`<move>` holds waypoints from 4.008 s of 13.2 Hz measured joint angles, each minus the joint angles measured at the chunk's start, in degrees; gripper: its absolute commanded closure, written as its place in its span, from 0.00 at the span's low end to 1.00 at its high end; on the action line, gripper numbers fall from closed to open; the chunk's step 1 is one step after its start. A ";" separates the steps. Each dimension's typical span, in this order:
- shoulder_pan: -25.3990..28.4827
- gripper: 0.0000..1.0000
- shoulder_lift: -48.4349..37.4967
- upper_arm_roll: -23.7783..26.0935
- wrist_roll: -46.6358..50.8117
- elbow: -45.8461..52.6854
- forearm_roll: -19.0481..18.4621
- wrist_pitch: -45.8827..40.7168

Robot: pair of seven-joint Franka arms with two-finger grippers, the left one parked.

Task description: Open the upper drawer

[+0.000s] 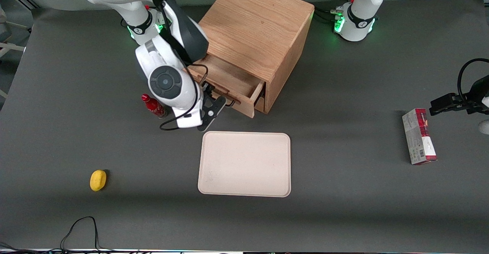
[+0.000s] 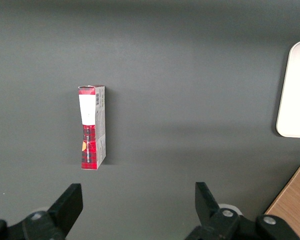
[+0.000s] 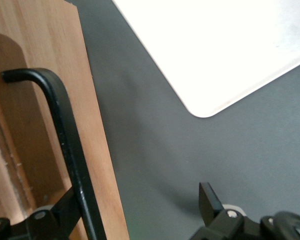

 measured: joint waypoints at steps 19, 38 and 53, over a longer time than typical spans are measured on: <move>-7.08 0.00 9.79 -0.11 -3.07 12.94 0.01 1.22; -9.45 0.00 10.66 -0.11 -3.10 15.15 0.00 2.13; -13.45 0.00 6.35 -1.39 -3.02 21.22 -0.04 -7.87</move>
